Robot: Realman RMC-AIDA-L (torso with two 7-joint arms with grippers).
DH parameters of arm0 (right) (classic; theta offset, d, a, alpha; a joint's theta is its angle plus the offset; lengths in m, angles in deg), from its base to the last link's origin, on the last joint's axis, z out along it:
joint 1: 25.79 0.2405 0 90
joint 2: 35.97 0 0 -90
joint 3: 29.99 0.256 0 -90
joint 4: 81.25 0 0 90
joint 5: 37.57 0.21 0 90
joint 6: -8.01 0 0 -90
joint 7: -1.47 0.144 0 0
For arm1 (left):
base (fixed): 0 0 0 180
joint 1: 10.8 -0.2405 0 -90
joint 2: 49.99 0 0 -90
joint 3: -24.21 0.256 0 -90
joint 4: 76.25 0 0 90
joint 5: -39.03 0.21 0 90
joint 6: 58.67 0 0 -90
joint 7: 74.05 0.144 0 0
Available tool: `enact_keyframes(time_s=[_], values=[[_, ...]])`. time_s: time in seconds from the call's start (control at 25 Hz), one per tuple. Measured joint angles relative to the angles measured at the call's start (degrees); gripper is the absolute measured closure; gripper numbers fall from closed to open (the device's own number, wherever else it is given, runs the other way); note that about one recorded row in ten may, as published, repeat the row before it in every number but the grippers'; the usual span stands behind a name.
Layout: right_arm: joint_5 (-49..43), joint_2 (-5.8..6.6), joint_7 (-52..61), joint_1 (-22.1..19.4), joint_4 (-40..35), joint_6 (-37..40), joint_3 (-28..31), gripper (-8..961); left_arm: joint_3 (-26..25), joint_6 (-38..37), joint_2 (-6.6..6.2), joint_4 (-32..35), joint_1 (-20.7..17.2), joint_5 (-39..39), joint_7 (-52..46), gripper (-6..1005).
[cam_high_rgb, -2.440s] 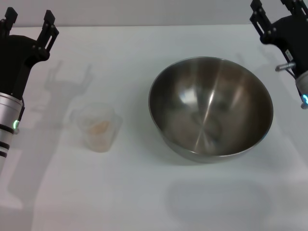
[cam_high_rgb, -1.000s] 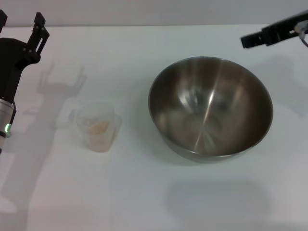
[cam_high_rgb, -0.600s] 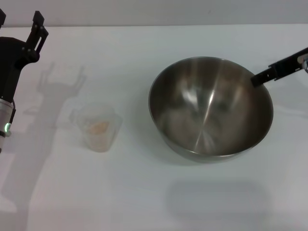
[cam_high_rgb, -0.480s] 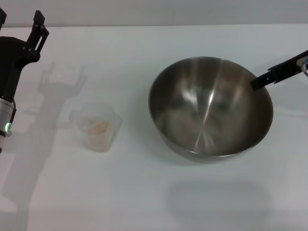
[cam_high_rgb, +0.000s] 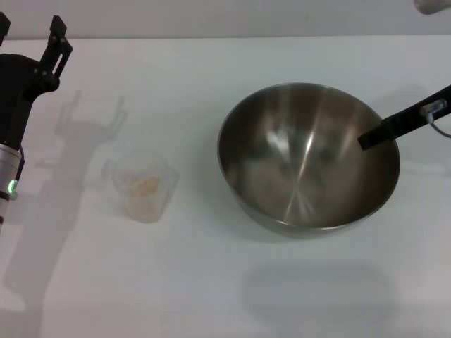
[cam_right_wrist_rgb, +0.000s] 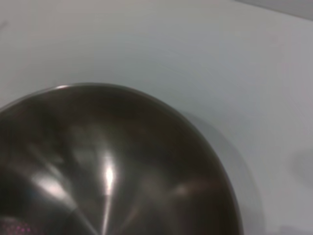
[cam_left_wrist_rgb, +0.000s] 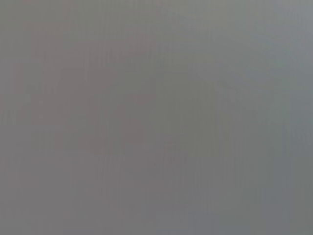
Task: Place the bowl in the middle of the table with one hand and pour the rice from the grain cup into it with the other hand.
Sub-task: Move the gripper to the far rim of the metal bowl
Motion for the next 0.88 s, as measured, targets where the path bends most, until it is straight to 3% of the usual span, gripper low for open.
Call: enact_keyframes(time_s=[0.48,0.88], values=[[0.09,-0.33,-2.51,0.73,5.25,5.00,-0.32,323,0.03,0.10,0.00,0.00,-0.13,0.01,0.00,181],[0.04,-0.78,-3.19,1.49,6.30,5.50,-0.64,699,0.00,0.07,-0.01,0.00,-0.20,0.01,0.00,182]])
